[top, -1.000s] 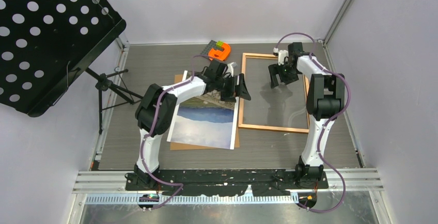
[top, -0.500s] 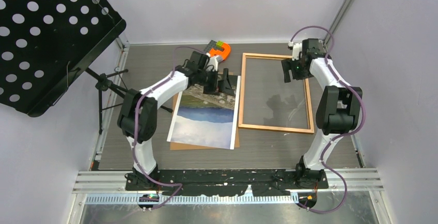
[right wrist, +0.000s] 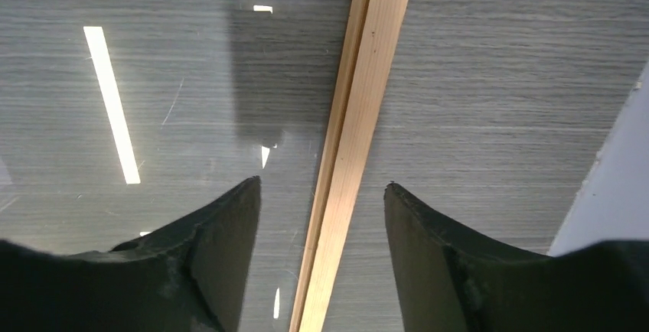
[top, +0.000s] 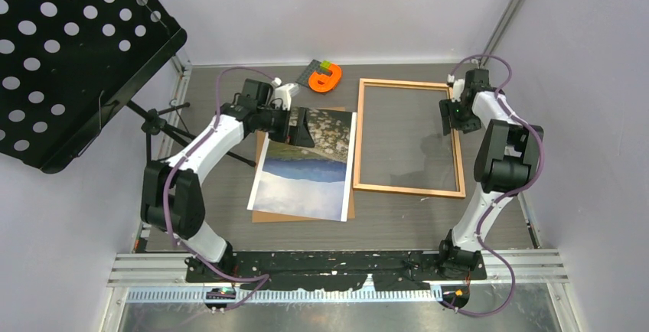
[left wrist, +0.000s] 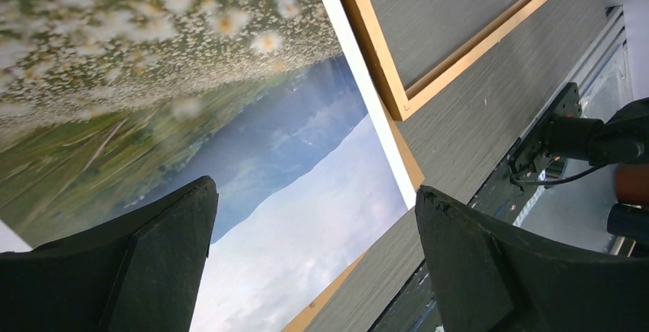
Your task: Put the photo into the frame
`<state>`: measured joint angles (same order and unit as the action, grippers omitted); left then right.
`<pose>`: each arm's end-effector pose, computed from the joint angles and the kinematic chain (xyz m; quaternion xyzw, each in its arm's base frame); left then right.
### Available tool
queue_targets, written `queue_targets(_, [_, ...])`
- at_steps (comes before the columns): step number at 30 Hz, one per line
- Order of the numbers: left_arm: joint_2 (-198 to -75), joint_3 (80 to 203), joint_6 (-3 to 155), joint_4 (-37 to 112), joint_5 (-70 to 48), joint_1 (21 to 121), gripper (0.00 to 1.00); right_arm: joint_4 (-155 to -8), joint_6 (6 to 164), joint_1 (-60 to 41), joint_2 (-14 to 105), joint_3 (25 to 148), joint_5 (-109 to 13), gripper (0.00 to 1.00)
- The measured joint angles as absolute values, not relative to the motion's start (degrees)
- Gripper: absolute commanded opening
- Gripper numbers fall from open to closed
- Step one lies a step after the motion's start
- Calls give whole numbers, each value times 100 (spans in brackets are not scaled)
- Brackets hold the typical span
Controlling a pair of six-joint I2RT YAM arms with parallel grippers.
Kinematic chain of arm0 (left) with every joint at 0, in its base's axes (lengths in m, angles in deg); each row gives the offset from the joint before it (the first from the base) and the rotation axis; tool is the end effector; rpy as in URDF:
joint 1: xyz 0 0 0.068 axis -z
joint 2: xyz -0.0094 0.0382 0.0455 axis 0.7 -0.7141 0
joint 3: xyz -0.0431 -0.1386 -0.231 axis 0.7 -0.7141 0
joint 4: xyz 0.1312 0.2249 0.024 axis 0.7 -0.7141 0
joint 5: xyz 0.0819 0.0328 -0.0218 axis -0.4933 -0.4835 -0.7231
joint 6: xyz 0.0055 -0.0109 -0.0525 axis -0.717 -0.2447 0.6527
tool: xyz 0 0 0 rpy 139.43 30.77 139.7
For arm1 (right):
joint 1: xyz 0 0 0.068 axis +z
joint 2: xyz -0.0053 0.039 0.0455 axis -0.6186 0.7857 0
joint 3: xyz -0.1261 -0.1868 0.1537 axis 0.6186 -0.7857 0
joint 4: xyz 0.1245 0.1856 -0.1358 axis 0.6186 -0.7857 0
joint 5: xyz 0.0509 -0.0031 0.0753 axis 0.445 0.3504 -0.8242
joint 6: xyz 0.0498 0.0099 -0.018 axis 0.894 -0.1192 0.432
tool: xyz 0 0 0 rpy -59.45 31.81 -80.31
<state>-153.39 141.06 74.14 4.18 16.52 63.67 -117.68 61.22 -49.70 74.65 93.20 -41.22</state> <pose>0.3187 -0.1333 0.2662 0.1779 0.8877 -0.3568 0.2305 0.3952 -0.0797 0.2011 -0.0485 0.9744 -0.0463 0.2148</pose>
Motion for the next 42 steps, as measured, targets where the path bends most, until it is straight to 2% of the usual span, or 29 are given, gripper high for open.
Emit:
queue_targets(3, [-15175, 13977, 7291, 411, 1678, 6249, 96, -11768, 6052, -5018, 7618, 9309, -4125, 54])
queue_targets(16, [-14989, 13623, 7189, 396, 1696, 6031, 95, -11759, 5814, -5331, 7771, 9189, -4278, 36])
queue_targets(20, [-14987, 13595, 7186, 396, 1693, 5969, 95, -11729, 5753, -5361, 7771, 9147, -4424, 26])
queue_targets(28, [-14985, 13551, 7169, 394, 1527, 5777, 95, -11615, 5692, -5425, 7712, 9029, -4594, 11])
queue_targets(32, [-14985, 13534, 7141, 381, 1431, 5655, 95, -11519, 5595, -5469, 7660, 8935, -4695, 6])
queue_targets(42, [-15048, 13490, 7044, 376, 1195, 5451, 94, -11237, 5270, -5617, 7448, 8596, -4798, 6])
